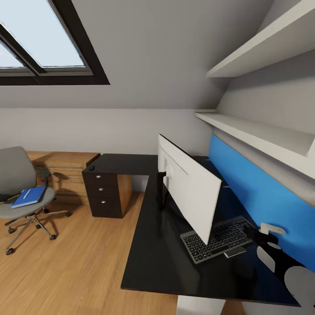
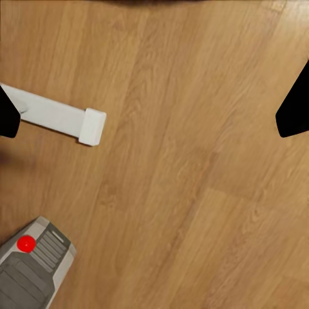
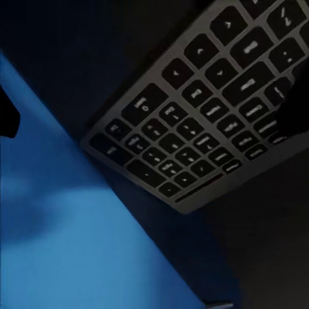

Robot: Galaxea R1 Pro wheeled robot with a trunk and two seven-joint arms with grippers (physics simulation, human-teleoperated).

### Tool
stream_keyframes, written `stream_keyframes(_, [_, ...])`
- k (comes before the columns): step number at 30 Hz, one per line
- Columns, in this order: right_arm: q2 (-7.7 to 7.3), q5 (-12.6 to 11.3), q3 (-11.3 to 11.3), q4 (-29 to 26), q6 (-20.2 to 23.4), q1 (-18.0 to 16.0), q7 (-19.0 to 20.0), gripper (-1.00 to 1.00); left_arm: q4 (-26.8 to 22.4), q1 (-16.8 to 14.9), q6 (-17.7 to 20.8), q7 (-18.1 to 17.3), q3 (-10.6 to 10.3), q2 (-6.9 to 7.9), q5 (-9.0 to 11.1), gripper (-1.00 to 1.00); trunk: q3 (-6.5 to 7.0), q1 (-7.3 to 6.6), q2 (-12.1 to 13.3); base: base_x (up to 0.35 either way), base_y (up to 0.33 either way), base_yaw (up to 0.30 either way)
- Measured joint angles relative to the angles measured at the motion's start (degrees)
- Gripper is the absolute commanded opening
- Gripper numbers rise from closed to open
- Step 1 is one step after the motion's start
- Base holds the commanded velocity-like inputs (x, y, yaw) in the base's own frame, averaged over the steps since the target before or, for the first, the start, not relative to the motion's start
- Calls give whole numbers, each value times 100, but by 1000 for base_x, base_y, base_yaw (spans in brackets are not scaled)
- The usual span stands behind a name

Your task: In the bedroom, organize the workspace by keeping the computer under the desk, ensuring the monitor is on the desk, placing the keyboard on the desk next to the monitor, placing the mouse on the desk next to the keyboard, moving the folder from the swivel chair onto the desk next to the mouse, stacking the notebook on top of the folder with the pen on top of the notebook, and positioning the swivel chair next to the desk.

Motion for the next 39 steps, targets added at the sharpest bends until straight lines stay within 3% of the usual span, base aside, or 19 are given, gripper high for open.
stream_keyframes(39, [32,17,28,-53,-10,0,27,100,-3,0,9,15,21,85,11,100,0,0,0,85,-22,0])
